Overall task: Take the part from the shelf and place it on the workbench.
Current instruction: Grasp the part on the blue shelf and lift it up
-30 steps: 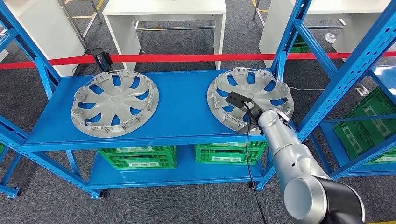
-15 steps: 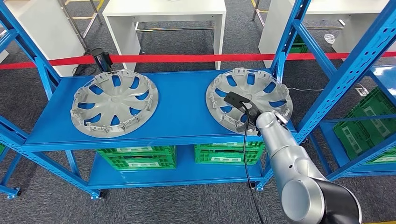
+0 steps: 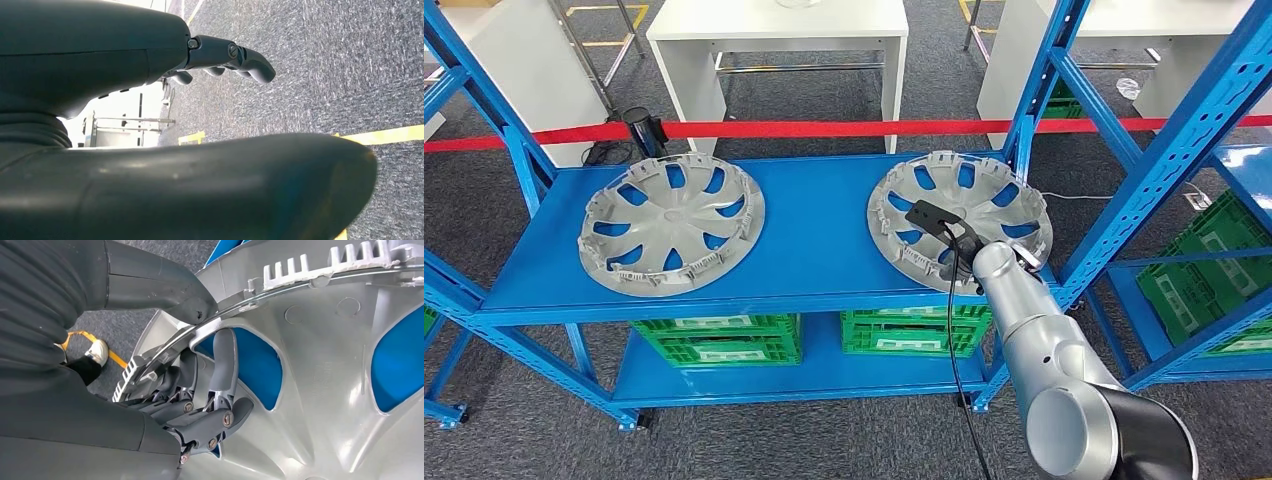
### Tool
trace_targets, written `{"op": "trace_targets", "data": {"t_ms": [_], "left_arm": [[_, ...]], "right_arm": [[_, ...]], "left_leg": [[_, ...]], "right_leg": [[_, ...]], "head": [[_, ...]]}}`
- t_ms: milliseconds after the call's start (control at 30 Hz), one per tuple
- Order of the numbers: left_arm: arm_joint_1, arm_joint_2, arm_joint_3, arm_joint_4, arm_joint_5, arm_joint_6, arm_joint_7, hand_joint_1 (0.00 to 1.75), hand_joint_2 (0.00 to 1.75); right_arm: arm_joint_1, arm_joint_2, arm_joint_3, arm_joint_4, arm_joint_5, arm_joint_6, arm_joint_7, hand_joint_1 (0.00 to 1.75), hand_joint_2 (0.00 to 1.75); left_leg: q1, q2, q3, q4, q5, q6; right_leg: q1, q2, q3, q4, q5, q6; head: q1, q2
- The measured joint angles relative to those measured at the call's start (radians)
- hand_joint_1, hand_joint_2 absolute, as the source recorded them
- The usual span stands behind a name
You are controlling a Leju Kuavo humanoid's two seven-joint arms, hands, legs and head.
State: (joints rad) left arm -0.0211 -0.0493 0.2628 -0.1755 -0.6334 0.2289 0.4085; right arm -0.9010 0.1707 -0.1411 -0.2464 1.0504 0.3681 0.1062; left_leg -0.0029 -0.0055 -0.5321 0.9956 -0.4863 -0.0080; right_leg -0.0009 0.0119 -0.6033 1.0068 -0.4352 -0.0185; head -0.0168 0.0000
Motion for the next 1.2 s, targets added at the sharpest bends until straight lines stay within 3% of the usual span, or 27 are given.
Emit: {"op": "trace_targets", "data": {"t_ms": [667, 800, 1200], "left_arm": [[0.001, -0.006, 0.029, 0.000, 0.008, -0.023, -0.006, 0.00, 0.00], [0.001, -0.008, 0.036, 0.000, 0.011, -0.024, -0.007, 0.00, 0.00], [0.003, -0.014, 0.049, 0.000, 0.015, -0.029, -0.007, 0.00, 0.00]], "right_arm": [[0.003, -0.015, 0.005, -0.002, 0.054, -0.001, 0.018, 1.71, 1.75], [0.002, -0.014, 0.017, -0.002, 0.068, -0.001, 0.024, 0.01, 1.75], [0.012, -0.014, 0.053, -0.002, 0.128, -0.034, 0.072, 0.00, 1.75]], "left_leg": [[0.000, -0.002, 0.003, 0.001, -0.003, 0.003], [0.000, -0.003, 0.003, 0.002, -0.003, 0.003], [-0.001, -0.005, 0.001, 0.002, -0.003, 0.004]], "right_leg": [[0.001, -0.003, 0.006, 0.000, -0.002, 0.002], [0.001, -0.004, 0.006, 0.000, -0.002, 0.002], [0.001, -0.005, 0.005, -0.001, -0.003, 0.002]], "head": [[0.000, 0.000], [0.000, 0.000], [0.000, 0.000]]}}
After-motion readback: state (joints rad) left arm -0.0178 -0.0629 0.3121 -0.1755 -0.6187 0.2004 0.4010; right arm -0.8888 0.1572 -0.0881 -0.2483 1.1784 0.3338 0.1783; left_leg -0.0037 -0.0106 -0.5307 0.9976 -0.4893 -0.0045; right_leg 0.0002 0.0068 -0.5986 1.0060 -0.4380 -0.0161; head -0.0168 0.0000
